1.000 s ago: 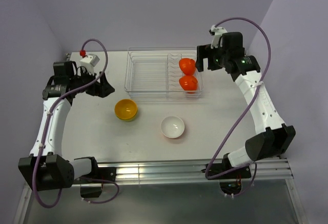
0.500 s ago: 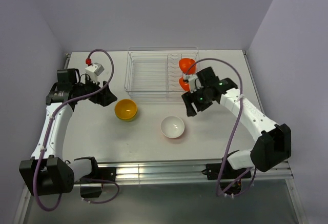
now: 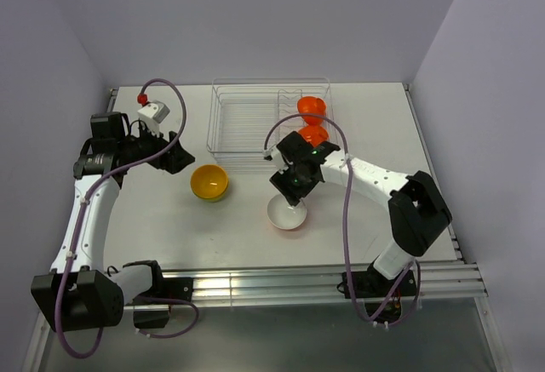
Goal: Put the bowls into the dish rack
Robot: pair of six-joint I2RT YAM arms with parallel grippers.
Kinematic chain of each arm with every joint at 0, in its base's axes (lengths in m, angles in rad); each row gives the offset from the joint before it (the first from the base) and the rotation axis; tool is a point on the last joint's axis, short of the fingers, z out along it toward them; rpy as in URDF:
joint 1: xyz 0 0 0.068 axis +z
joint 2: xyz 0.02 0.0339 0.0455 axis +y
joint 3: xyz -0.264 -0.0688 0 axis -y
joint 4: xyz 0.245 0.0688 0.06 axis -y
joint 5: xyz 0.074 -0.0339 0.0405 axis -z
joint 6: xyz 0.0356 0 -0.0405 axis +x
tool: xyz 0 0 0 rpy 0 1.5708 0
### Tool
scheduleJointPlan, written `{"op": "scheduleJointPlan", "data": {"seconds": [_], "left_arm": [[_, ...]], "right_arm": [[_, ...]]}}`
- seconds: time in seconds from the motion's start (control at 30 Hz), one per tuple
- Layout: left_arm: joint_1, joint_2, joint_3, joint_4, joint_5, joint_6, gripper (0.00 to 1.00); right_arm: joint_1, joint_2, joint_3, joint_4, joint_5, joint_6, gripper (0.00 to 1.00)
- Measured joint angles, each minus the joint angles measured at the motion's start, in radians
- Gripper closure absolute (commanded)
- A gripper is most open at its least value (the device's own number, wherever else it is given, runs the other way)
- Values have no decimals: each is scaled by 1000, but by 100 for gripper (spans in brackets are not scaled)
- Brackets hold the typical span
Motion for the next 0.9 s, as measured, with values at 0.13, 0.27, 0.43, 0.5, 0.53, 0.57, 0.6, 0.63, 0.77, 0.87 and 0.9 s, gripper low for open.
{"op": "scheduleJointPlan", "data": {"seconds": [0.13,0.27,0.43,0.5,0.53,0.57,0.6,0.63,0.77,0.87,0.9], "left_arm": [[0,0,0,2,5,-1,12],[0,-1,0,8,11,-5,12],[0,-4,0,13,14,-8,12],[0,-8,0,14,16,-9,12],[0,-10,0,15,19,-11,12],[0,-11,0,16,21,-12,12],[0,-12,0,18,26,-17,12],[0,-13,0,20,34,-19,12],[0,-13,0,21,58,-38,11],[0,-13,1,22,75,-72,10],[0,-13,4,21,77,-89,8]], "right_arm": [[26,50,0,36,35,-3,42],[29,87,0,57,52,-10,51],[41,96,0,69,48,-26,69],[47,96,0,74,42,-32,71],[50,96,-1,74,32,-34,80],[52,96,-3,76,28,-40,89],[53,95,-6,80,18,-43,100],[53,92,-9,82,-3,-39,100],[54,84,-19,99,-47,-45,100],[54,63,-26,95,-79,-47,100],[53,54,-24,93,-93,-46,100]]}}
